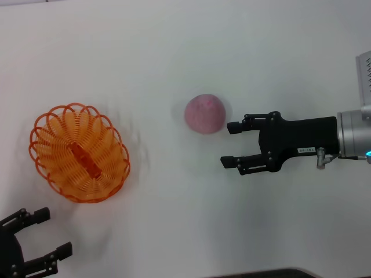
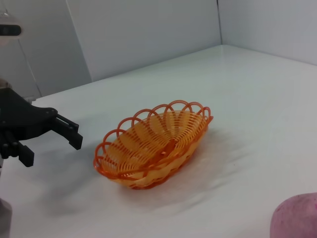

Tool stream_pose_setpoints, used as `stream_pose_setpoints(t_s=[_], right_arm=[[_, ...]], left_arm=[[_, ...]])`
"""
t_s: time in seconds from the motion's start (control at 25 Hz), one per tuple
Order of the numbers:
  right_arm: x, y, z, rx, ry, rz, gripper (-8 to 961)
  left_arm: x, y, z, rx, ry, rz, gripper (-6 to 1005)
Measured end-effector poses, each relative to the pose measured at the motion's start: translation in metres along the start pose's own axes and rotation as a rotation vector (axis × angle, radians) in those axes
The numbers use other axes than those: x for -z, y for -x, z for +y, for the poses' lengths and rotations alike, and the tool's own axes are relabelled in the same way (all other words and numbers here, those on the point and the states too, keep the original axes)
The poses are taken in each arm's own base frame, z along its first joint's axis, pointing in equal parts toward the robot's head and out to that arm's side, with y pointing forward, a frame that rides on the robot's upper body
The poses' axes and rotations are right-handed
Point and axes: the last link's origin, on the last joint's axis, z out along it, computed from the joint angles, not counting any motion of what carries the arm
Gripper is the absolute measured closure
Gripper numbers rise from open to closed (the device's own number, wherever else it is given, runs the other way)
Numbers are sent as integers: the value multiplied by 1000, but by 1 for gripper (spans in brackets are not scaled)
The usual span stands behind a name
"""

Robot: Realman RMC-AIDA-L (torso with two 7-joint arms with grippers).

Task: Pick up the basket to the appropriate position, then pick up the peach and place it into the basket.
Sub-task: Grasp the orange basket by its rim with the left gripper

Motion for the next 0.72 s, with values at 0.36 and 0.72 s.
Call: stream_pose_setpoints(t_s=[0.36,0.72], right_arm=[[0,0,0,-1,2,1,118],[-2,0,0,-2,-1,1,118]], left_arm=[[-1,-2,-1,-4,6,3,128],[8,-17,-14,241,-25,64,127]])
